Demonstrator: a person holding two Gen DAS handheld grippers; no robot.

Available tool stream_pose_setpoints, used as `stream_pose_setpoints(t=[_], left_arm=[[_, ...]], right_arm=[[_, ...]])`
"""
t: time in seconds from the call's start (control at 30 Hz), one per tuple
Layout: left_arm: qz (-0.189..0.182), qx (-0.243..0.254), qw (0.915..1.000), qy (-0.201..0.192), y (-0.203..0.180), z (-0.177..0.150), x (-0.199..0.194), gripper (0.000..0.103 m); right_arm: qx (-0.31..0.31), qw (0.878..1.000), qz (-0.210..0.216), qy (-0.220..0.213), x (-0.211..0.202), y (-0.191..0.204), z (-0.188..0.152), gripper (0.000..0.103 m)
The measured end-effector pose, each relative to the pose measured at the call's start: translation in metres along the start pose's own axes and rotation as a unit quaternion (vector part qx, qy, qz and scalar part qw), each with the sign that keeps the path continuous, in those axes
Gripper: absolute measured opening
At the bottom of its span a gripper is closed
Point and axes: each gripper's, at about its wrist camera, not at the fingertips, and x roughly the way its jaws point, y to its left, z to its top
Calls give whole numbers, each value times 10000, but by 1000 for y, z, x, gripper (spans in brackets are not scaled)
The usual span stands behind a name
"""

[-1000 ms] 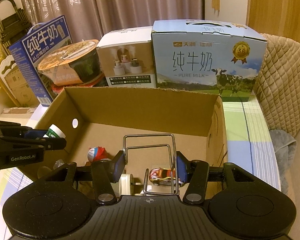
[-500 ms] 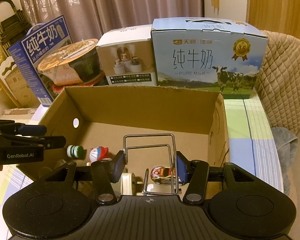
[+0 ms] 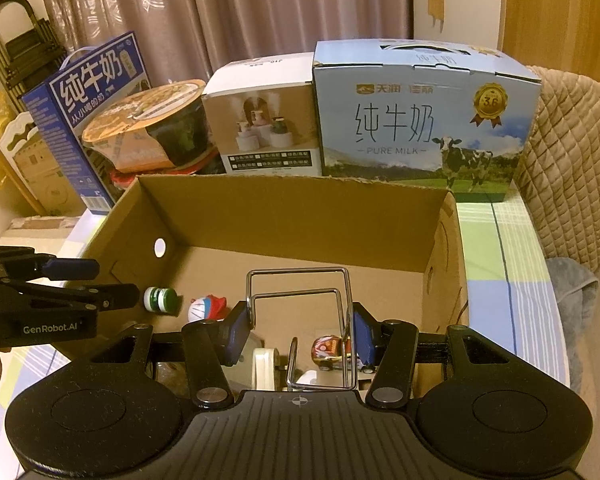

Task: Organize rigid objects
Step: 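Open the left gripper to release the battery while the right releases the wire holder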

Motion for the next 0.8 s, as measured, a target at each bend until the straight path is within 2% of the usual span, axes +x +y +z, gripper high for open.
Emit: stream_pose_setpoints(t=[0.8], left_arm=[[-14, 2, 10000, 32, 3, -3, 3, 52]], right_arm=[[95, 9999, 85, -42, 5, 3, 5, 50]])
